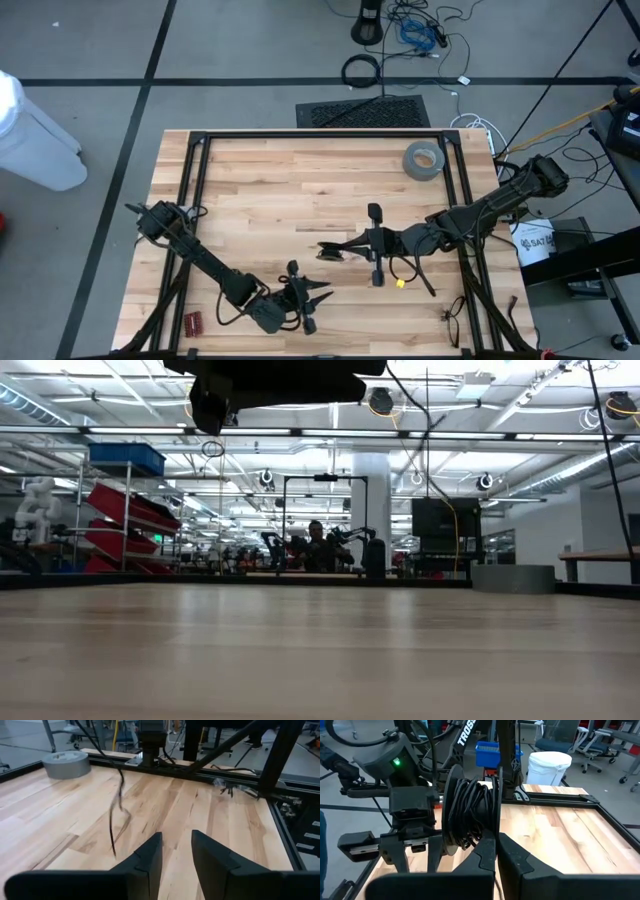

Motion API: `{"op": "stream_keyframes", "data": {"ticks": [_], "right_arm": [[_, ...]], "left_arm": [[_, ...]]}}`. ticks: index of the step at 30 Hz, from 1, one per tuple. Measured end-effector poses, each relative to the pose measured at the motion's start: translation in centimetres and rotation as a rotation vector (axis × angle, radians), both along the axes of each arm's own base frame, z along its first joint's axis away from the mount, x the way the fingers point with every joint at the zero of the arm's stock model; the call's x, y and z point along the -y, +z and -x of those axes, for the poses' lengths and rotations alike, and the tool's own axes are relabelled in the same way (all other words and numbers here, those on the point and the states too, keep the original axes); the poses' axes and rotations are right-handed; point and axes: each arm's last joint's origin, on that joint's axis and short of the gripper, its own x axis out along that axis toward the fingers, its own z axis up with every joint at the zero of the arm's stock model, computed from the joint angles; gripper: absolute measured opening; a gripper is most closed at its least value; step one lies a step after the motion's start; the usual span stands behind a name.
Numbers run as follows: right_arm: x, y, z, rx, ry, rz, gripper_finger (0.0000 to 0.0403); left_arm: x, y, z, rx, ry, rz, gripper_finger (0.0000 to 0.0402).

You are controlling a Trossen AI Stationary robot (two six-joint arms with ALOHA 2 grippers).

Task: Coil cords
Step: Coil the black wire onto the spool

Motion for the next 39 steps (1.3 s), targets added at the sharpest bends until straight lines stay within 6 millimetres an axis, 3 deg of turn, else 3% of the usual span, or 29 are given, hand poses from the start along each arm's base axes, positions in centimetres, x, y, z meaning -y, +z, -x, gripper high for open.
{"op": "stream_keyframes", "data": {"ticks": [12,39], "right_arm": [[0.0,0.0,0.0,0.004,0.001,0.003,0.0000],[0.0,1.3,-0.3,0.130,0.016,0.067,0.0000]], "left_arm": [[0.4,0.0,0.1,0.003,-0.054,0.051,0.0111],[-2.9,0.0,-2.0,0.020,0.055,0.098,0.0112]]}}
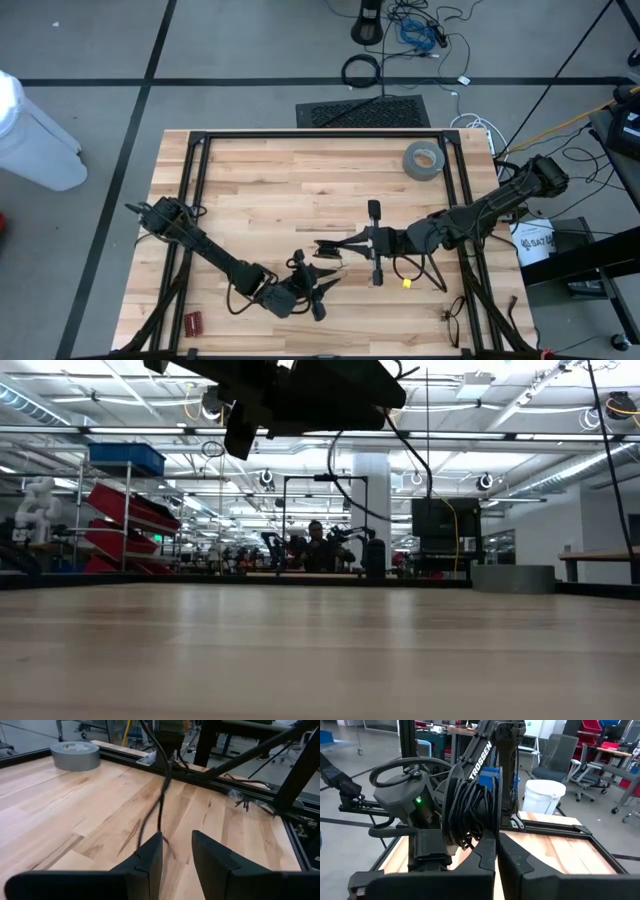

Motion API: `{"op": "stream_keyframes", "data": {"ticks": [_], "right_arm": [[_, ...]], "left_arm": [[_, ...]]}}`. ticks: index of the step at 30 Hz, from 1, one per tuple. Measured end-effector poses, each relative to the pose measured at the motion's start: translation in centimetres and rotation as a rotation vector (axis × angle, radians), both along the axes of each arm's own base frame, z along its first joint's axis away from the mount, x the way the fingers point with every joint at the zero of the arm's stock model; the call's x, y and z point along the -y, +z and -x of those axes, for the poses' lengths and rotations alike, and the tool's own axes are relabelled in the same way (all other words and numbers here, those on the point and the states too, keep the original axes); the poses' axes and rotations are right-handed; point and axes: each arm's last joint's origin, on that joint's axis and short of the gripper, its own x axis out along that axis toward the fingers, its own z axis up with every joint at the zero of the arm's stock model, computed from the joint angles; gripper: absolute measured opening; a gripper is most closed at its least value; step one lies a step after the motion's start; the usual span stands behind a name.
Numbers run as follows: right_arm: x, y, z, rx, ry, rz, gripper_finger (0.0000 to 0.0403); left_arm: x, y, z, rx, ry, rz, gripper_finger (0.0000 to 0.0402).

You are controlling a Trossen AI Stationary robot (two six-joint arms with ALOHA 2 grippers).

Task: Coil cords
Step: Coil the black wire onto the spool

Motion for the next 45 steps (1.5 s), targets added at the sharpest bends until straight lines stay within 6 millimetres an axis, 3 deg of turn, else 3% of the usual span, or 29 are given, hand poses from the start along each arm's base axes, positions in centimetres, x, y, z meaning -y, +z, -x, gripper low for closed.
{"op": "stream_keyframes", "data": {"ticks": [12,29,45], "right_arm": [[0.0,0.2,0.0,0.017,0.001,-0.002,0.0000],[0.0,0.3,0.0,0.025,-0.008,-0.005,0.0000],[0.0,0.3,0.0,0.025,-0.007,-0.001,0.0000]], "left_arm": [[-0.3,0.0,-0.2,0.000,0.008,0.003,0.0112],[-2.4,0.0,-1.3,0.004,0.050,0.034,0.0112],[-2.6,0.4,-1.6,0.050,0.068,0.046,0.0112]]}}
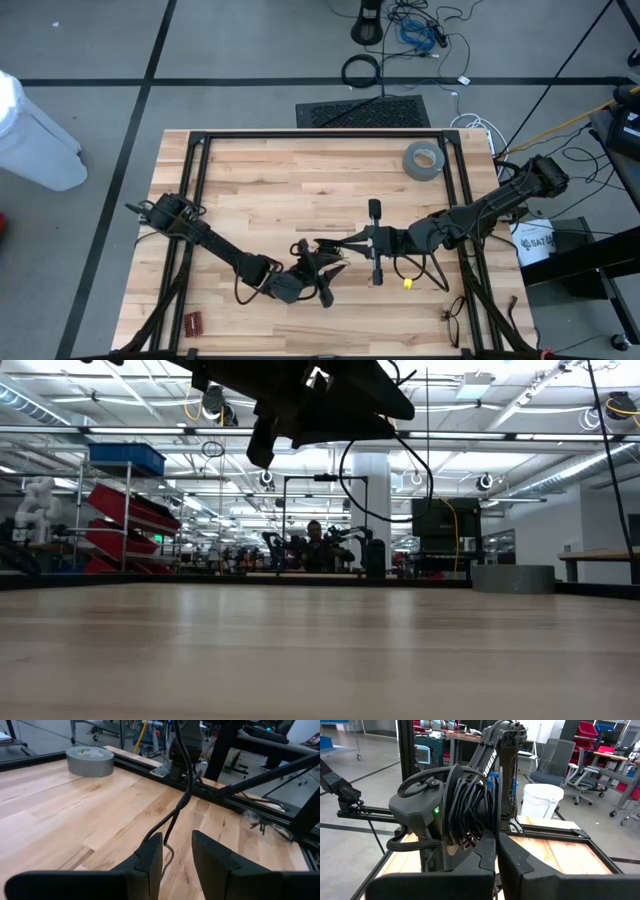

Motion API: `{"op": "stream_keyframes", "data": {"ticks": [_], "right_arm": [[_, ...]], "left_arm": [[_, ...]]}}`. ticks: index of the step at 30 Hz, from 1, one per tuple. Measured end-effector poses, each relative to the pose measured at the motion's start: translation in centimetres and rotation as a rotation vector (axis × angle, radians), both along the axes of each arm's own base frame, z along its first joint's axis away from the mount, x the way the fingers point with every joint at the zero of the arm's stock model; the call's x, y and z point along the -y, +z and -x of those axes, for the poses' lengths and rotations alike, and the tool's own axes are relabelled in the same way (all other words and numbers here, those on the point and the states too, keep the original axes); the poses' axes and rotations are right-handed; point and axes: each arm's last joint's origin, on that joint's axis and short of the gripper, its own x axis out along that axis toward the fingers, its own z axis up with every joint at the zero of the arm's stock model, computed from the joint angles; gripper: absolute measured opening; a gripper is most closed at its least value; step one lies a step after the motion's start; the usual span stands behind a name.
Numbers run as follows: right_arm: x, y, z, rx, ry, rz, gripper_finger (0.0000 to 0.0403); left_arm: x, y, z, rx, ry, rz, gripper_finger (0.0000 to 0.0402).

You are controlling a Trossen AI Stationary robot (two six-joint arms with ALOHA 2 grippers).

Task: Coil cords
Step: Coil the black wire onto the spool

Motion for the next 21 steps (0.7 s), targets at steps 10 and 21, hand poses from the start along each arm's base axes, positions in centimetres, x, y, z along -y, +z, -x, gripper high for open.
{"op": "stream_keyframes", "data": {"ticks": [10,21], "right_arm": [[0.00,0.00,0.00,0.000,0.001,0.003,0.0000],[-0.01,-0.01,0.00,-0.002,0.007,0.007,0.0000]], "left_arm": [[0.15,0.33,-0.10,0.015,-0.042,-0.022,0.0112],[0.23,0.43,-0.09,0.020,-0.046,-0.034,0.0186]]}}
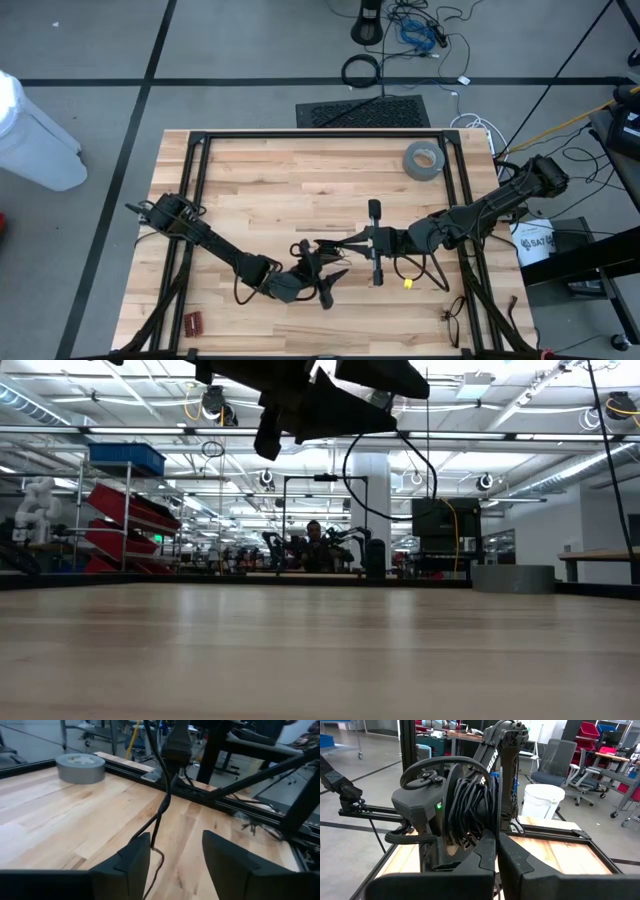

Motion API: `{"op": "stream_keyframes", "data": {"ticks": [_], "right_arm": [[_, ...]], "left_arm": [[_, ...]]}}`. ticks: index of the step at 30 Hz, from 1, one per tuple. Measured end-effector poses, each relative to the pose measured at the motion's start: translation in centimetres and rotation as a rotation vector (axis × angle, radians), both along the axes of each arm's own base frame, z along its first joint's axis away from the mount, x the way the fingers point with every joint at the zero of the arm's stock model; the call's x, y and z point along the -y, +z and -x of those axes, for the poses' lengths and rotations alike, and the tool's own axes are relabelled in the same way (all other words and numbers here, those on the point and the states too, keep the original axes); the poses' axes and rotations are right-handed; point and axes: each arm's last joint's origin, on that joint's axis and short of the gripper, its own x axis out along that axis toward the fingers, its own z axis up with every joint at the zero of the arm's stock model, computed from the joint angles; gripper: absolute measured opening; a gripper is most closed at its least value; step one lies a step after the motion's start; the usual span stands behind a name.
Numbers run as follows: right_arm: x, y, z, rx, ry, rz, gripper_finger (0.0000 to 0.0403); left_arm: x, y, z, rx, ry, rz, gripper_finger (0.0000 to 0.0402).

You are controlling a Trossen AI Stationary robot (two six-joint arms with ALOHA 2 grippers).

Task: Coil cords
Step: Coil the black wire onto the spool

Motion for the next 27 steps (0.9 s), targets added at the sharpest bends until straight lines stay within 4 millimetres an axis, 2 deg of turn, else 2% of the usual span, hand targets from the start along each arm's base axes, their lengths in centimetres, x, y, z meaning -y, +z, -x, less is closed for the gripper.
{"op": "stream_keyframes", "data": {"ticks": [10,14,19,27], "right_arm": [[0.00,0.01,0.00,0.001,0.001,0.007,0.0000],[0.00,0.01,0.00,0.001,0.000,0.007,0.0000],[-0.01,0.01,0.00,0.001,0.001,0.007,0.0000],[-0.01,0.01,0.00,0.001,0.000,0.007,0.0000]], "left_arm": [[-0.34,0.01,-0.06,-0.004,0.046,-0.033,0.0188],[-0.34,0.02,-0.06,-0.006,0.046,-0.040,0.0171],[-0.36,0.02,-0.04,-0.005,0.059,-0.042,0.0122],[-0.42,0.03,-0.03,-0.003,0.074,-0.045,0.0013]]}}
